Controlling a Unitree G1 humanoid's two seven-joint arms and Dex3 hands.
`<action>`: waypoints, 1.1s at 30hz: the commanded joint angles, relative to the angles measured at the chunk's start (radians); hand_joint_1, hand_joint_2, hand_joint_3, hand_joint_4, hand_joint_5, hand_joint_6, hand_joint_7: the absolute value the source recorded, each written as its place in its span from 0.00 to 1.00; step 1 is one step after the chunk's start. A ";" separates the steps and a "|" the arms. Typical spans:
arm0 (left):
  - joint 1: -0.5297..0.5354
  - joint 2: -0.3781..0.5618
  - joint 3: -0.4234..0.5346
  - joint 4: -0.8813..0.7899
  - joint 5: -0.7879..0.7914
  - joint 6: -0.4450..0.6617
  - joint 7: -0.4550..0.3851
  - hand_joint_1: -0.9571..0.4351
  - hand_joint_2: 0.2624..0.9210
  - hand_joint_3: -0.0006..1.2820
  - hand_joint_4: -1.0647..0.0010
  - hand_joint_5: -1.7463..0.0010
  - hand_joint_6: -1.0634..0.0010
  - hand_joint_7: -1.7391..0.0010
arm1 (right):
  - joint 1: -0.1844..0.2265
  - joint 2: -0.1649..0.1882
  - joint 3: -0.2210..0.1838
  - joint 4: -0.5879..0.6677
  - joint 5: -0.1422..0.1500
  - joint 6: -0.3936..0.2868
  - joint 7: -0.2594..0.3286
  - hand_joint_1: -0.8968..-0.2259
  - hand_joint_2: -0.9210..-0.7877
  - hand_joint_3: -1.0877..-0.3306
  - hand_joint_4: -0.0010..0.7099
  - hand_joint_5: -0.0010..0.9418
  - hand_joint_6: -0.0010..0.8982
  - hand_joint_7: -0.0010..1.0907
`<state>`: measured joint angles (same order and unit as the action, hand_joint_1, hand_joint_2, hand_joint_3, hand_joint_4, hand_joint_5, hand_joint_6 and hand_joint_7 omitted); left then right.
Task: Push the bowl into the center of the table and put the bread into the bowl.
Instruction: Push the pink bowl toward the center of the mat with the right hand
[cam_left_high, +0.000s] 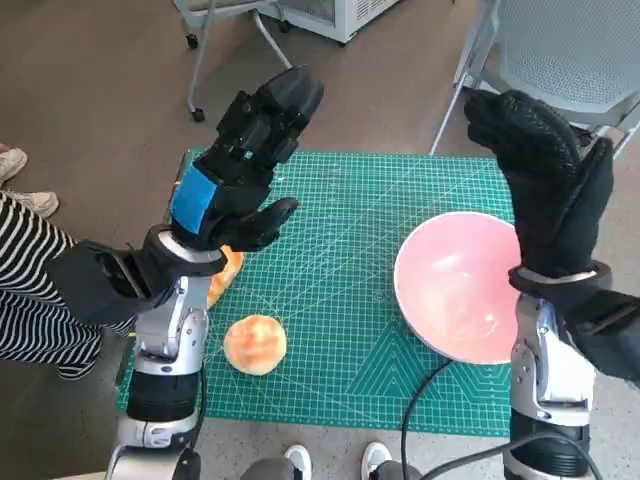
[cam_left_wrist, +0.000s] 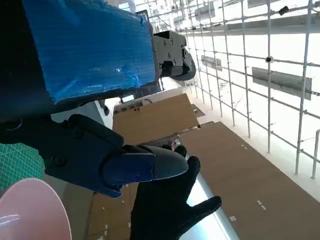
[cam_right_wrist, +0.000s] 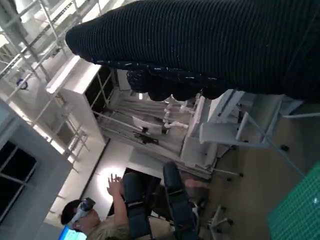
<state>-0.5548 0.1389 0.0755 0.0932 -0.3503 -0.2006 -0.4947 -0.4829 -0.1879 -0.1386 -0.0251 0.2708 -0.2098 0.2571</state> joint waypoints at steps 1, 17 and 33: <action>0.013 -0.001 -0.003 -0.014 0.011 -0.009 0.006 0.30 0.98 0.28 1.00 0.92 1.00 0.73 | 0.022 -0.004 0.002 0.013 0.002 0.021 0.012 0.33 0.00 0.62 0.30 0.00 0.13 0.49; 0.027 0.002 0.004 -0.012 -0.003 -0.011 -0.005 0.30 0.99 0.27 1.00 0.94 1.00 0.74 | 0.079 -0.056 -0.070 -0.043 0.037 0.031 0.034 0.33 0.00 0.63 0.29 0.00 0.12 0.50; 0.042 -0.005 0.031 0.037 -0.019 -0.050 -0.021 0.29 1.00 0.25 1.00 0.94 1.00 0.75 | 0.275 -0.106 -0.318 0.065 -0.082 -0.202 -0.127 0.33 0.00 0.48 0.24 0.00 0.01 0.55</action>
<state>-0.5250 0.1410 0.0985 0.1109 -0.3632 -0.2289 -0.5126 -0.2609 -0.3035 -0.4137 -0.0326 0.2254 -0.3636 0.1780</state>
